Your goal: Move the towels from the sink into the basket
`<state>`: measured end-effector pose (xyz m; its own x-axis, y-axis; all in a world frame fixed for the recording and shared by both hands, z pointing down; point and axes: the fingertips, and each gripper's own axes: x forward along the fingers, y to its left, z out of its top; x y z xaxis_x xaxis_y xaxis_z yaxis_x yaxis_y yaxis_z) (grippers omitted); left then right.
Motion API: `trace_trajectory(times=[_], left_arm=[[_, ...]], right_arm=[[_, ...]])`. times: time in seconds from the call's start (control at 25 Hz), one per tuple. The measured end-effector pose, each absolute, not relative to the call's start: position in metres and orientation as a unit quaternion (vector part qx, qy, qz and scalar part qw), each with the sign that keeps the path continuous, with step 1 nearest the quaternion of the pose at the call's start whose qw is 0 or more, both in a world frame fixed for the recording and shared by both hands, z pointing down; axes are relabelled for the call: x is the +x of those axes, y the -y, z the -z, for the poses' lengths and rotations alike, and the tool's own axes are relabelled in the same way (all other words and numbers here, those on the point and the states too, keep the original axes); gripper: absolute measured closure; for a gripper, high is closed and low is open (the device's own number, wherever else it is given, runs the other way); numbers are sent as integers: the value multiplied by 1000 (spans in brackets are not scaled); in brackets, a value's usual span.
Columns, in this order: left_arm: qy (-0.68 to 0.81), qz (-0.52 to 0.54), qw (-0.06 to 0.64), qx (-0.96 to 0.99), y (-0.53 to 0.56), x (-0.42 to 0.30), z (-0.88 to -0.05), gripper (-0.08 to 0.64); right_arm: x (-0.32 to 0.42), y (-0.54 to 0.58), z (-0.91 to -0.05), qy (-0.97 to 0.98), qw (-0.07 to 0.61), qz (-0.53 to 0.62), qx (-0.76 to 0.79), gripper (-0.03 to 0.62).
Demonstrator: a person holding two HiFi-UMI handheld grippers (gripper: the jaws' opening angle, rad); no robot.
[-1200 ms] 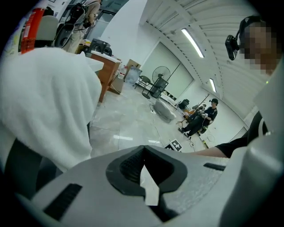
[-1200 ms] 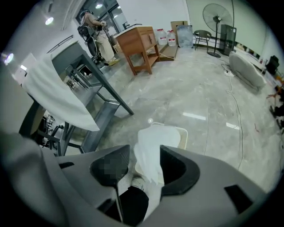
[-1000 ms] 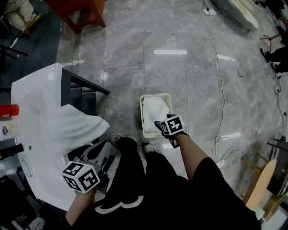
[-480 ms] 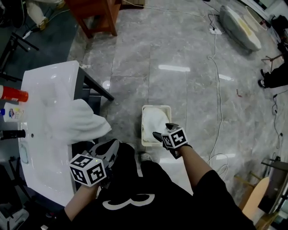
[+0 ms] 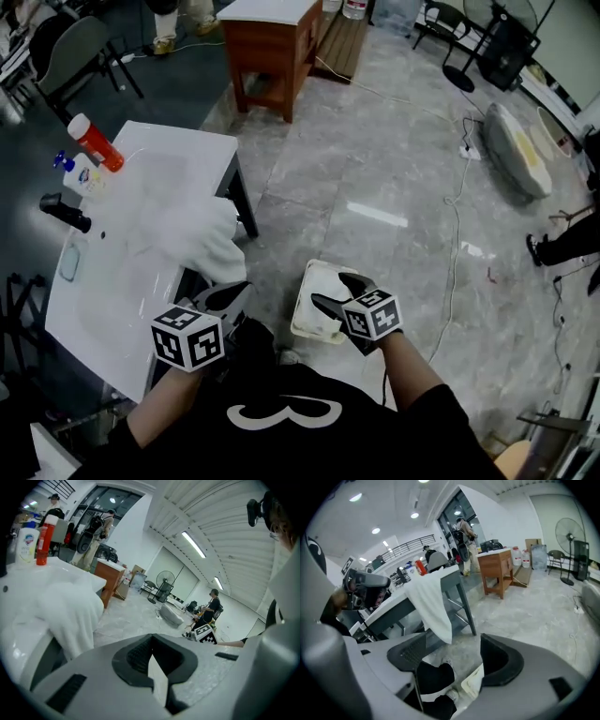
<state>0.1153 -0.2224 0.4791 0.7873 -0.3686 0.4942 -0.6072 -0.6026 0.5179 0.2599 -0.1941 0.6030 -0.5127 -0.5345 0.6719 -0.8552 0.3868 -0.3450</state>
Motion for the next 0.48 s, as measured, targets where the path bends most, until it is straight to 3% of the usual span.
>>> trace_trajectory(times=[0.48], left_arm=[[370,-101,330,862,209,22,-413,554]], right_arm=[[140,233,-460,901,172,-217,335,241]])
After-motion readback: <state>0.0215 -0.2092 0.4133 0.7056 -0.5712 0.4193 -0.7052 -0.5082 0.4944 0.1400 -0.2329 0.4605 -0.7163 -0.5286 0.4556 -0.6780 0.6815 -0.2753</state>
